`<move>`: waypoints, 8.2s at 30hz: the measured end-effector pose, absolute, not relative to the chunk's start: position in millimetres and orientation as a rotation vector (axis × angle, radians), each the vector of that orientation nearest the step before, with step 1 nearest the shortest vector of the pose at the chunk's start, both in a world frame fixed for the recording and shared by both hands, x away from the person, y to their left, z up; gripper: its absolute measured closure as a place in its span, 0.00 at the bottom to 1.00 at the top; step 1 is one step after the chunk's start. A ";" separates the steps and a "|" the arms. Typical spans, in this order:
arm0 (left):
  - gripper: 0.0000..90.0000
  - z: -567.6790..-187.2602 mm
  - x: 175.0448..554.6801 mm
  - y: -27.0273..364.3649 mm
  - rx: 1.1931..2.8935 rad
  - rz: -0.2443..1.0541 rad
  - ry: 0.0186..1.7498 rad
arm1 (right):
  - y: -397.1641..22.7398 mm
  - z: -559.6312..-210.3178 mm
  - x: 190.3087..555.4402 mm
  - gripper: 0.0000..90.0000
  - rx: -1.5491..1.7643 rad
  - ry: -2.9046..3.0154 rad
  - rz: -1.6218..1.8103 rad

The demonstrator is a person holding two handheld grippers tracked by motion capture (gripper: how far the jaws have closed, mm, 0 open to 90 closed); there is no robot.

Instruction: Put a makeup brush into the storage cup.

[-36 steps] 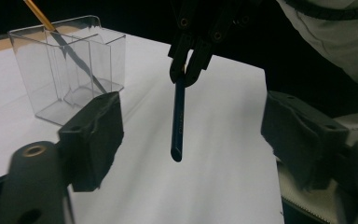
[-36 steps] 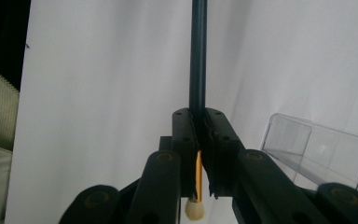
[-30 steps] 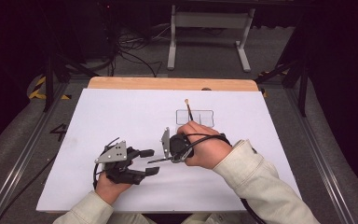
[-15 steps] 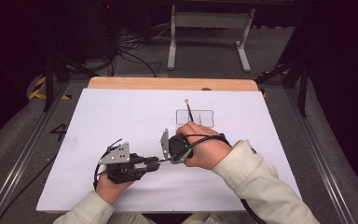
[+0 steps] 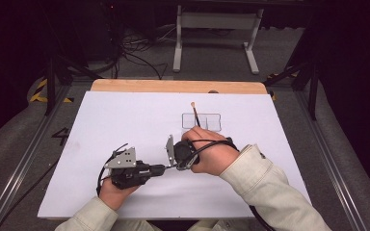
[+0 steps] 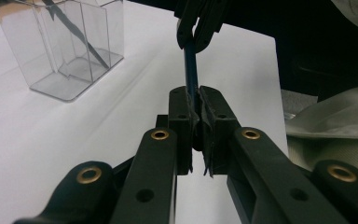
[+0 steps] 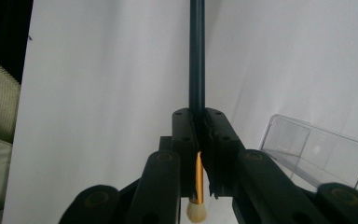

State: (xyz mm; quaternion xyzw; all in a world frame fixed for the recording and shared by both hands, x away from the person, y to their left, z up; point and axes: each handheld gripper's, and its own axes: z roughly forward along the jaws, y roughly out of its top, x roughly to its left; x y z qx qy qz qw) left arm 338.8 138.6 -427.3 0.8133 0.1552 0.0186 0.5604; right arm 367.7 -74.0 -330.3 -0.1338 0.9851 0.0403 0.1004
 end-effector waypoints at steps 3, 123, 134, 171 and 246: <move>0.93 -427.8 339.5 138.1 1.931 0.038 0.365 | -74.0 -330.0 367.3 0.93 -0.399 2.908 0.120; 0.95 -425.2 337.8 159.1 1.679 0.142 0.338 | -197.7 -389.2 373.4 0.02 0.523 2.253 1.912; 0.95 -427.8 338.8 156.6 1.680 0.136 0.325 | -183.1 -391.8 374.0 0.02 0.485 2.241 1.949; 0.94 -432.6 338.5 147.7 1.745 0.167 0.269 | -172.2 -387.5 369.8 0.77 0.369 2.258 2.044; 0.27 -439.0 345.6 150.4 1.753 0.166 0.359 | -210.6 -306.1 375.9 0.93 0.395 2.265 1.884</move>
